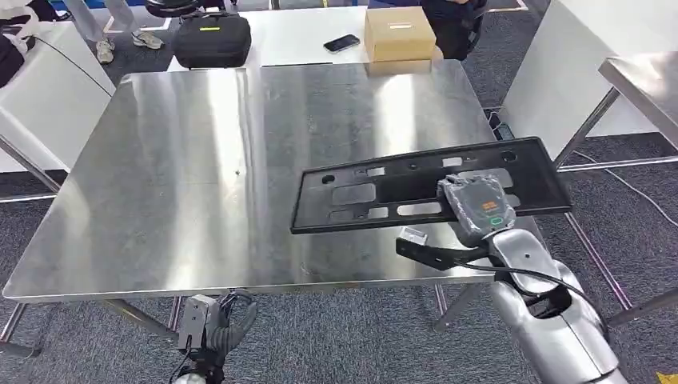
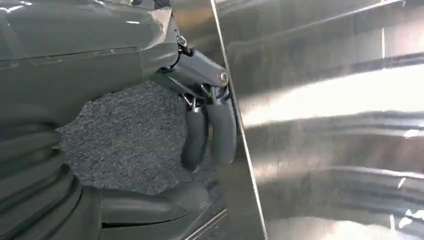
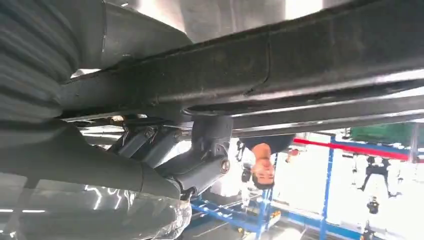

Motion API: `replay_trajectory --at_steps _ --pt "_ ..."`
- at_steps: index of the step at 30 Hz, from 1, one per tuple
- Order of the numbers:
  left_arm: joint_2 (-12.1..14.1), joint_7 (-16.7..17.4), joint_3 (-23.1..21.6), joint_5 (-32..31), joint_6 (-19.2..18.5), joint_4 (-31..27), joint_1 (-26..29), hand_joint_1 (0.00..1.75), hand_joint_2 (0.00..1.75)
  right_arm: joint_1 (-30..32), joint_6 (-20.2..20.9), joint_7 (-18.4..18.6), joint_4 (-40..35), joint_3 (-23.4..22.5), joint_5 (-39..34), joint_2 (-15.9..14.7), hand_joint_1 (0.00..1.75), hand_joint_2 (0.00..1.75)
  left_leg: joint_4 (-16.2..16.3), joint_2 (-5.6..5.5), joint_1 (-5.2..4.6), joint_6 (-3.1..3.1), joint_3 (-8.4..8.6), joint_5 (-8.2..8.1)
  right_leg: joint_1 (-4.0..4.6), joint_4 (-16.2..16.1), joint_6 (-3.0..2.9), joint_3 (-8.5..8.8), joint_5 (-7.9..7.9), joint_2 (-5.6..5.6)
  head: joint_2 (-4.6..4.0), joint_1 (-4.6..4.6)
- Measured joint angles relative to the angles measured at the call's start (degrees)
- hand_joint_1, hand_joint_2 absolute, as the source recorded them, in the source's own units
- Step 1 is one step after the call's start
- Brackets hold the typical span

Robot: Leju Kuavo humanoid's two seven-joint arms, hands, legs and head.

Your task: Take the parts from the cabinet and place them on the table.

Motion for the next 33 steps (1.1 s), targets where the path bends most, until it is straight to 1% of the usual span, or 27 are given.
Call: replay_trajectory --at_steps 2,5,9,11,14,16,19,23,26,31,33 --pt "-0.11 0.13 -0.83 0.15 0.78 1.44 -1.32 0.0 1.75 -1.27 -1.29 0.17 3.39 1.26 0.54 3.39 1.69 1.75 0.0 -0.02 0.01 -0.02 -0.05 -0.03 0.02 -0.05 0.0 -0.02 -0.02 -0.01 0.0 0.0" --pt "-0.13 0.2 -1.46 0.76 1.51 2.53 -2.3 0.0 1.75 -2.1 -2.84 0.28 7.46 2.62 0.94 7.51 1.69 1.75 0.0 0.02 0.01 -0.04 -0.07 -0.1 0.03 -0.07 0.0 -0.07 -0.03 0.04 0.0 0.0" --pt "-0.04 0.46 -2.12 1.27 1.88 3.12 -2.99 0.0 1.75 -2.36 -3.23 0.65 10.95 3.8 1.53 10.55 1.69 1.75 -0.01 0.0 0.02 -0.02 -0.18 -0.11 0.03 -0.2 0.01 -0.11 -0.04 0.03 0.0 0.0" --pt "0.09 0.83 -2.23 1.51 2.38 3.15 -3.15 0.0 1.75 -2.35 -3.75 2.31 12.53 3.72 2.31 11.23 1.69 1.75 -0.01 0.01 0.02 0.03 -0.19 -0.14 0.04 -0.26 0.01 -0.11 -0.04 0.03 0.0 0.02" --pt "0.26 1.03 -2.32 1.66 2.88 3.15 -3.18 0.0 1.75 -2.15 -6.16 4.58 14.72 1.58 3.77 11.49 1.69 1.75 -0.01 0.02 0.02 0.05 -0.2 -0.16 0.04 -0.37 0.01 -0.06 -0.03 0.05 0.0 0.0" --pt "0.48 1.05 -2.34 1.66 3.04 3.12 -3.19 0.0 1.75 -2.15 -7.26 4.61 16.26 -0.82 5.05 11.49 1.69 1.75 -0.01 0.02 0.02 0.1 -0.19 -0.19 0.04 -0.43 0.01 0.0 -0.03 0.05 0.0 0.0" --pt "0.81 1.03 -2.4 1.66 3.28 3.1 -3.18 0.0 1.75 -2.12 -7.41 4.2 17.94 -3.52 6.03 11.49 1.69 1.75 -0.01 0.04 0.01 0.13 -0.18 -0.27 0.03 -0.45 0.02 0.01 -0.03 0.08 0.0 0.0" --pt "1.27 0.94 -2.4 2.18 3.63 2.8 -3.03 0.0 1.75 -2.1 -8.2 6.62 19.89 -6.21 8.79 11.45 1.69 1.75 0.0 0.03 0.02 0.15 -0.18 -0.31 0.05 -0.48 0.02 0.0 -0.03 0.1 0.0 0.0" --pt "1.86 1.05 -2.14 2.51 4.22 1.39 -2.05 0.0 1.75 -1.79 -9.53 7.45 21.22 -10.24 10.69 11.08 1.69 1.75 0.0 0.05 0.04 0.15 -0.17 -0.31 0.1 -0.48 0.02 -0.02 -0.03 0.11 0.0 0.0" --pt "2.93 1.46 -0.11 2.12 6.25 -1.27 -0.38 0.0 1.75 0.66 -10.8 6.71 22.14 -17.9 12.81 10.11 1.69 1.75 0.01 0.1 0.06 0.14 -0.2 -0.38 0.12 -0.48 0.02 -0.07 -0.04 0.24 0.0 0.0" --pt "3.36 1.51 1.29 1.32 7.73 -2.12 0.19 0.0 1.75 1.43 -11.12 5.82 22.18 -19.69 13.44 10.07 1.69 1.75 0.01 0.28 0.08 0.15 -0.26 -0.42 0.13 -0.48 0.02 -0.18 -0.04 0.45 0.0 0.0"
